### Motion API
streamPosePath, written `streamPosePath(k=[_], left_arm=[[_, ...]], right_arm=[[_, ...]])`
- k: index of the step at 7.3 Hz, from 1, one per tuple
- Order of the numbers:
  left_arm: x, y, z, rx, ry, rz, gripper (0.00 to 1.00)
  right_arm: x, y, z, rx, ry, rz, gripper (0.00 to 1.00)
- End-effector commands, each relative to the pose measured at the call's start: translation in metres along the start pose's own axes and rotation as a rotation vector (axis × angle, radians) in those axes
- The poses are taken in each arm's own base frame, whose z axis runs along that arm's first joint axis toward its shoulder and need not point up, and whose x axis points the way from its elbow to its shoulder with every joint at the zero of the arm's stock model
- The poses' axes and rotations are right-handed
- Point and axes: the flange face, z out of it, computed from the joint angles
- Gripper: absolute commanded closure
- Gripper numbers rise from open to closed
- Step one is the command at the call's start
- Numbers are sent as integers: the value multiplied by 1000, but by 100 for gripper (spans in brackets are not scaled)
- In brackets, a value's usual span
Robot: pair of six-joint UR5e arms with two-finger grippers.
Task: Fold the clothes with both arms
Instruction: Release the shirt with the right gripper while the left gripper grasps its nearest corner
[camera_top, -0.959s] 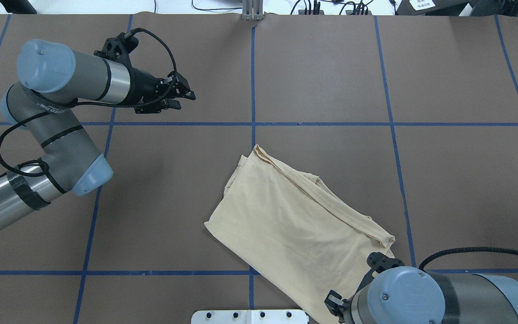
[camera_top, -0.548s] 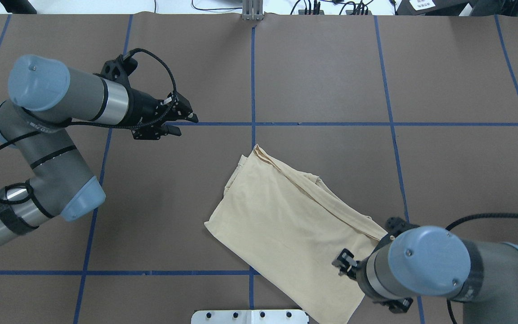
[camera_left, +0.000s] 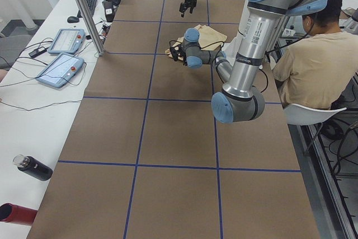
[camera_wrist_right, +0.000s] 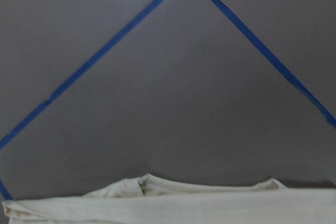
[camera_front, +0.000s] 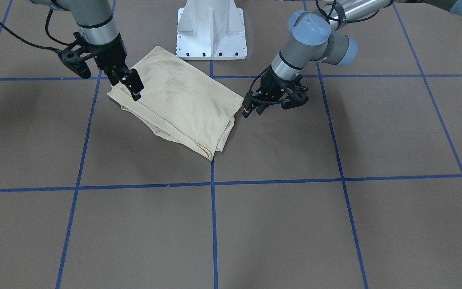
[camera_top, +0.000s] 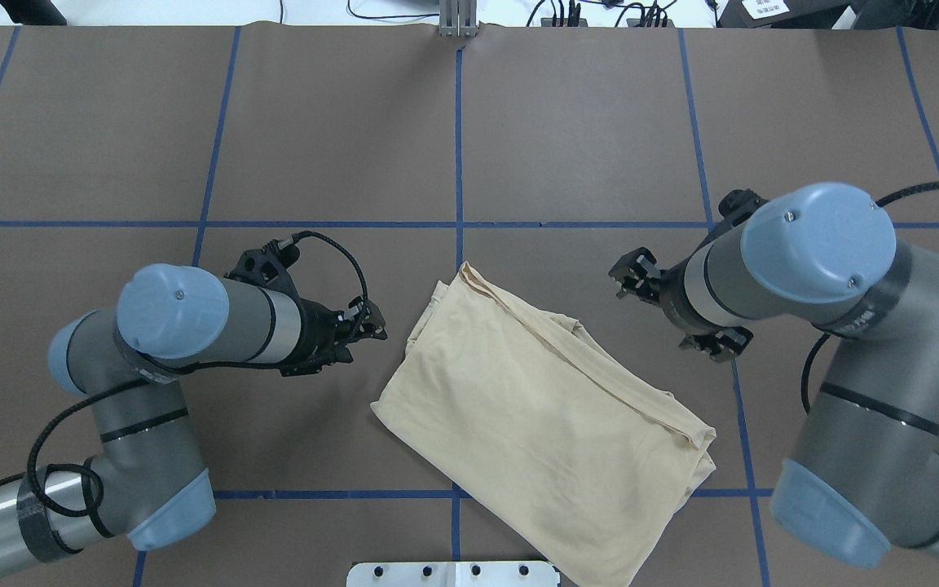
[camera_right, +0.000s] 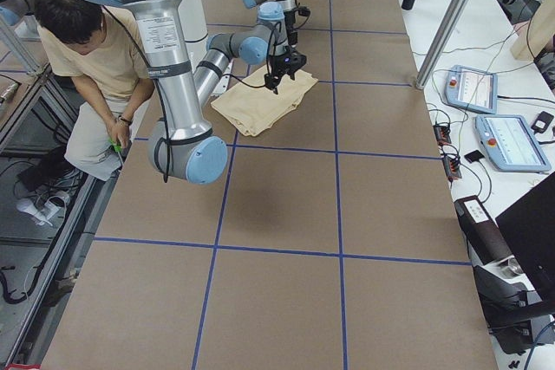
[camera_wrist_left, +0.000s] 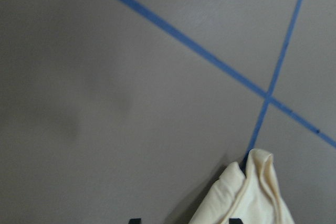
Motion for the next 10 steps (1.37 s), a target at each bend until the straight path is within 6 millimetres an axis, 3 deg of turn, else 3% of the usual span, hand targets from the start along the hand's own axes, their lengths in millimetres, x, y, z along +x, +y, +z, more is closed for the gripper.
streamPosePath(k=[1,5,6,8,10], left_arm=[[-11,34,17,-29,-44,-39,36],[-12,43,25,-40,-54,-37,37],[-16,49,27,-48,-61,-43,46],[-18,67,32,-71,-70,-97,100],[-9,56,22,-60,-47,-85,100]], right_arm=[[-22,-28,32,24,-31,-11,0],[-22,-27,32,17,-32,-11,0],[-21,-28,34,20,-29,-11,0],[-18,-30,41,24,-15,-9,0],[-17,-32,47,28,-4,-8,0]])
